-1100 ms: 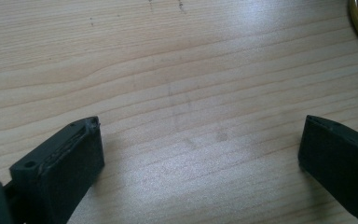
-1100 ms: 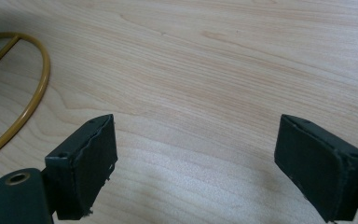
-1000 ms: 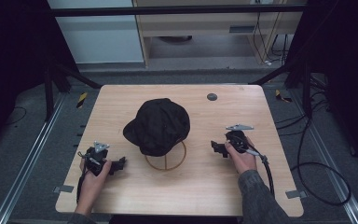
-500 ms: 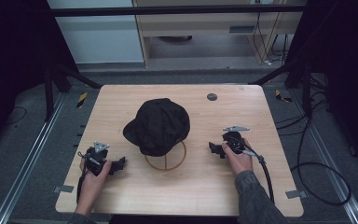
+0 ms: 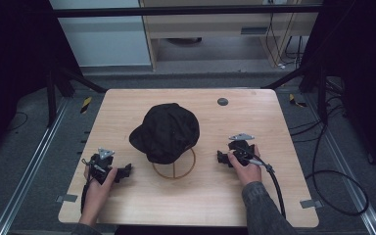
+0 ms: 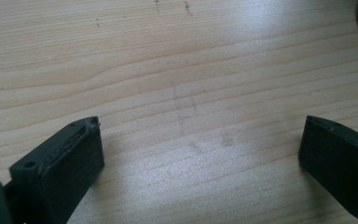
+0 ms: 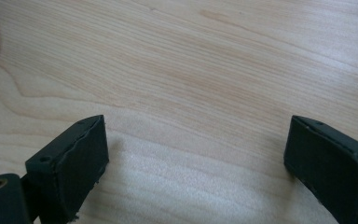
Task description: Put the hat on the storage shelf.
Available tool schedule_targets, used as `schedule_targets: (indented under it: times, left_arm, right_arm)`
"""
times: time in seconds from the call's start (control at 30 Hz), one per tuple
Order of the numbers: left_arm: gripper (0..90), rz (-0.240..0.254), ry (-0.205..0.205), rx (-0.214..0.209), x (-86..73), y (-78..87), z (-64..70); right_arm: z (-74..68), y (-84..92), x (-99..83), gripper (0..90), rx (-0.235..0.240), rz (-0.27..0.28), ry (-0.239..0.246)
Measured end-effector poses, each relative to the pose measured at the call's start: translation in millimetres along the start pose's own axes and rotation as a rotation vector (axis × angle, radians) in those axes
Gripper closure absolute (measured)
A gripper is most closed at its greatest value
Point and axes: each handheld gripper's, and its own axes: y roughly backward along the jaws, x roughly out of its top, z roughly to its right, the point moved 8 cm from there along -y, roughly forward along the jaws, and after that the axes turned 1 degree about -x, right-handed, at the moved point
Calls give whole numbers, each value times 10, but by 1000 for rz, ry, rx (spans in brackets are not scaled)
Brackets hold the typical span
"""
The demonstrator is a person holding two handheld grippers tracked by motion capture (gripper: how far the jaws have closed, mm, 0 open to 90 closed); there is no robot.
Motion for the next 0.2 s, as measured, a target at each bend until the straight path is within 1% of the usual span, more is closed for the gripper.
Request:
schedule_targets:
  times: [0.03, 0.07, 0.2]
  left_arm:
    - [0, 0, 2, 2, 3, -3, -6]
    - [0, 2, 5, 6, 8, -8, -12]
    - [0, 0, 12, 17, 22, -21, -46]
  right_arm:
    - [4, 9, -11, 65, -3, -2, 6]
    - [-8, 24, -22, 65, 2, -2, -5]
    - [-1, 58, -57, 65, 5, -1, 10]
